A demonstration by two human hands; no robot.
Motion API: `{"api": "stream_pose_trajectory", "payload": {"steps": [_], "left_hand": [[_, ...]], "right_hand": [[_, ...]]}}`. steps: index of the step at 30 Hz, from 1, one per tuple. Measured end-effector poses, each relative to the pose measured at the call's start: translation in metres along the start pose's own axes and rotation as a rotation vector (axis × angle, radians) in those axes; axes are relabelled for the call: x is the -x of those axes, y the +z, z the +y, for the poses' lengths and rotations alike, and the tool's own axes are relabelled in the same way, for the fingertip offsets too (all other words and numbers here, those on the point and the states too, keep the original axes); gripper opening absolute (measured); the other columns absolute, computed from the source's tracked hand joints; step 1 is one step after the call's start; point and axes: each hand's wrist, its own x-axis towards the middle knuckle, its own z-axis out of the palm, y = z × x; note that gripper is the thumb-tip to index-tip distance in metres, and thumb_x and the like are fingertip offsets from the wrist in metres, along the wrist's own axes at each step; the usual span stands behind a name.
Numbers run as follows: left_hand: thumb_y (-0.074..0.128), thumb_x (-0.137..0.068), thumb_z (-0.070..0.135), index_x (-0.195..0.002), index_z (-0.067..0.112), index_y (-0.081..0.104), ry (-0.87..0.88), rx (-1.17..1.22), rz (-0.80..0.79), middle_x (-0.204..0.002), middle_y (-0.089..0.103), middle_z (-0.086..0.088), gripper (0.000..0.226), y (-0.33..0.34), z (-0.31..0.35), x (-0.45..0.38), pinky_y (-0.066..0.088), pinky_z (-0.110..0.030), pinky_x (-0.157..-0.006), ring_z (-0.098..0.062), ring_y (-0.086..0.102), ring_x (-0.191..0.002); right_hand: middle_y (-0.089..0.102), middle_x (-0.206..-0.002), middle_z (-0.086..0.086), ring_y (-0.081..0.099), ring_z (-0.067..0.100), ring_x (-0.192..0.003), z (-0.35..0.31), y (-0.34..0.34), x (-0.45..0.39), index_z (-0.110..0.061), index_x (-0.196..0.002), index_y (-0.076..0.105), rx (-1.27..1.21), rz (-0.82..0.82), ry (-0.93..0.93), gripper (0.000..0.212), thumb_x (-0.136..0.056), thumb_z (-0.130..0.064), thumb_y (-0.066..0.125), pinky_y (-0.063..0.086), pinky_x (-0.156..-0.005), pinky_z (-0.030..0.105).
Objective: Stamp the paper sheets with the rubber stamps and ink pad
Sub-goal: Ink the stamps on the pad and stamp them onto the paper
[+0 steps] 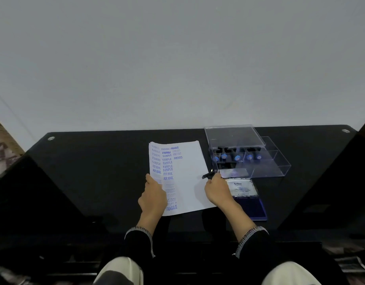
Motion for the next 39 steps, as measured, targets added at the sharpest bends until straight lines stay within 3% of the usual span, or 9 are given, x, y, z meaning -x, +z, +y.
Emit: {"api": "stream_pose_trajectory", "payload": {"steps": [5,9,11,14,18,22,26,31,39], "left_hand": [[0.041,-0.103,0.032,-0.136,0.006,0.032,-0.018,-0.193,0.072,-0.127,0.051,-0.009,0.043,0.002,-0.003,0.008,0.042,-0.034,-0.07,-0.025,0.06,-0.103],[0.046,-0.099,0.039,-0.147,0.005,0.024,-0.01,-0.33,0.185,-0.145,0.034,-0.013,0.062,0.002,0.0,0.011,0.04,-0.039,-0.099,-0.029,0.042,-0.125],[0.049,-0.098,0.031,-0.145,0.009,0.031,0.152,-0.255,0.226,-0.147,0.033,-0.012,0.055,0.005,0.005,0.013,0.036,-0.041,-0.103,-0.03,0.039,-0.127],[0.05,-0.098,0.017,-0.134,0.014,0.05,0.512,-0.047,0.12,-0.141,0.043,-0.004,0.036,0.017,0.018,0.02,0.033,-0.033,-0.103,-0.023,0.039,-0.126],[0.052,-0.098,0.027,-0.128,0.022,0.056,0.79,0.081,-0.117,-0.139,0.047,0.005,0.031,0.036,0.034,0.04,0.026,-0.025,-0.109,-0.014,0.038,-0.131],[0.053,-0.094,0.051,-0.139,0.031,0.048,0.832,-0.013,-0.206,-0.153,0.035,0.01,0.05,0.053,0.037,0.05,0.004,-0.022,-0.115,-0.01,0.018,-0.145],[0.038,-0.087,0.072,-0.145,0.039,0.037,0.88,-0.184,-0.215,-0.158,0.024,0.014,0.067,0.065,0.032,0.05,-0.005,-0.027,-0.119,-0.008,0.007,-0.148],[0.033,-0.087,0.073,-0.147,0.041,0.033,0.874,-0.223,-0.218,-0.159,0.02,0.015,0.068,0.067,0.031,0.05,-0.002,-0.033,-0.122,-0.007,0.004,-0.149],[0.033,-0.095,0.063,-0.147,0.046,0.029,0.906,-0.203,-0.227,-0.16,0.02,0.012,0.055,0.063,0.033,0.055,-0.004,-0.032,-0.121,-0.007,0.003,-0.149]], "right_hand": [[0.049,-0.126,0.024,0.047,0.037,-0.117,-0.001,-0.002,0.007,0.005,-0.123,0.04,0.045,-0.001,-0.017,0.029,-0.099,-0.009,0.034,0.041,-0.093,0.04],[0.055,-0.113,0.018,0.052,0.03,-0.1,0.003,-0.01,0.015,0.0,-0.115,0.045,-0.049,0.128,-0.059,0.021,-0.101,-0.012,0.036,0.039,-0.076,0.033],[0.058,-0.096,0.013,0.053,0.023,-0.08,0.009,-0.018,0.02,-0.005,-0.111,0.043,-0.165,0.163,-0.073,0.015,-0.101,-0.015,0.039,0.039,-0.065,0.032],[0.054,-0.072,0.005,0.049,0.017,-0.062,0.023,-0.034,0.029,-0.013,-0.103,0.041,-0.257,0.223,-0.124,0.006,-0.098,-0.013,0.043,0.039,-0.053,0.029],[0.051,-0.064,-0.001,0.048,0.01,-0.059,0.045,-0.062,0.037,-0.01,-0.086,0.056,-0.231,0.306,-0.123,0.008,-0.092,-0.016,0.057,0.039,-0.053,0.016],[0.046,-0.063,0.001,0.044,0.013,-0.06,0.066,-0.09,0.038,0.0,-0.079,0.054,-0.177,0.268,-0.045,0.022,-0.091,-0.019,0.06,0.035,-0.051,0.021],[0.046,-0.063,0.002,0.041,0.015,-0.058,0.076,-0.104,0.035,-0.006,-0.073,0.05,-0.117,0.195,-0.013,0.02,-0.086,-0.017,0.06,0.033,-0.052,0.027],[0.049,-0.065,0.005,0.044,0.021,-0.063,0.073,-0.099,0.03,-0.012,-0.065,0.041,-0.015,0.094,-0.041,0.028,-0.084,-0.017,0.061,0.034,-0.055,0.031],[0.057,-0.076,0.005,0.053,0.022,-0.068,0.07,-0.087,0.027,-0.01,-0.077,0.05,0.188,0.073,-0.035,0.017,-0.088,-0.02,0.056,0.042,-0.057,0.033]]}}
